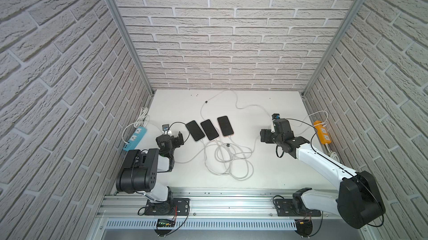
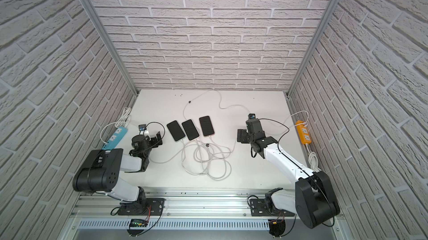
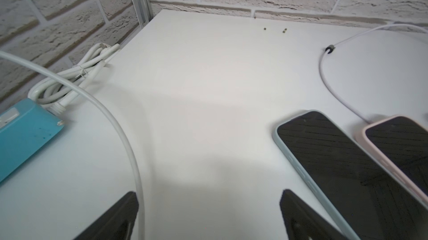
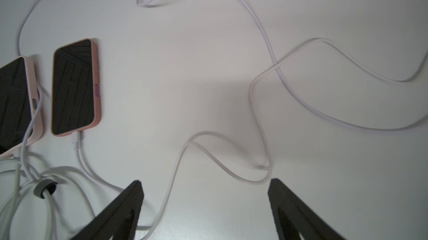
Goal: Plug the charging cable into the phone
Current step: Reset both arms
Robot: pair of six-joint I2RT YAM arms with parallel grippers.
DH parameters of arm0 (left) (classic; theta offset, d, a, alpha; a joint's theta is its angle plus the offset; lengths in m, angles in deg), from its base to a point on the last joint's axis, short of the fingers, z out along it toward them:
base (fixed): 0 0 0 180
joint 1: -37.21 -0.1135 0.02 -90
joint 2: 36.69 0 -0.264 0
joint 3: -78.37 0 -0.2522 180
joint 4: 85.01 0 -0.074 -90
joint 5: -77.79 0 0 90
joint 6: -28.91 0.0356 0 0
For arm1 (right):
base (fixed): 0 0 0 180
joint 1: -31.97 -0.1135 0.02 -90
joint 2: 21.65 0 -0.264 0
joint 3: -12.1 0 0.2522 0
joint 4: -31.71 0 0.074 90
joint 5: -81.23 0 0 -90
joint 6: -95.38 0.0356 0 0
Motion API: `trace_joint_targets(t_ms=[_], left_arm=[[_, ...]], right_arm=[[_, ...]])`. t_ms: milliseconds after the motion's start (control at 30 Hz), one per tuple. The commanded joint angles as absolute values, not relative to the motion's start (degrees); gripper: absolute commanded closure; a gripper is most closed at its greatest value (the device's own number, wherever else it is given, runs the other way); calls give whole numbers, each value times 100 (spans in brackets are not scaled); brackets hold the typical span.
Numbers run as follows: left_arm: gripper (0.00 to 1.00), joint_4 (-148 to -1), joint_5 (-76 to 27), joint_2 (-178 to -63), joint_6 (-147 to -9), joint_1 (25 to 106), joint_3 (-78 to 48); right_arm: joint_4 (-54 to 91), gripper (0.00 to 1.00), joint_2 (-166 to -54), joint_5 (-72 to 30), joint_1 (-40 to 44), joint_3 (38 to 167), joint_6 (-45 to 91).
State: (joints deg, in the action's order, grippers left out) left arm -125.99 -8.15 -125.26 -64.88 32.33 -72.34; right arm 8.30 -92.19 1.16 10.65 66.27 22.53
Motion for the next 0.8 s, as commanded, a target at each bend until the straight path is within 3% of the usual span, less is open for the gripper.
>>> trace_joint_targets(t_ms=[0,200,433,633,767], left_arm=[[2,-12402,-1290,-12530,-6284,3225,-6690],[1,-12150,-1362,-12536,-6456,3075,-6575],[2,-12142,-1343,-12530,-6447,3087,-6572],[2,-12134,-1321,-12528,-6442,3097,-6559],[2,-12117,-1324,-12524,-6443,3095,-6556]], right_arm=[[1527,11,-8784,837,1207,6237,1998],[2399,10,-8520,1528,1604,5661,1882],[3435,10,-8589,1502,2370,5229,1739],[5092,10,-9312,1584,2764,4621,1713],[5352,9,-9641,1457,2847,4742,1673]])
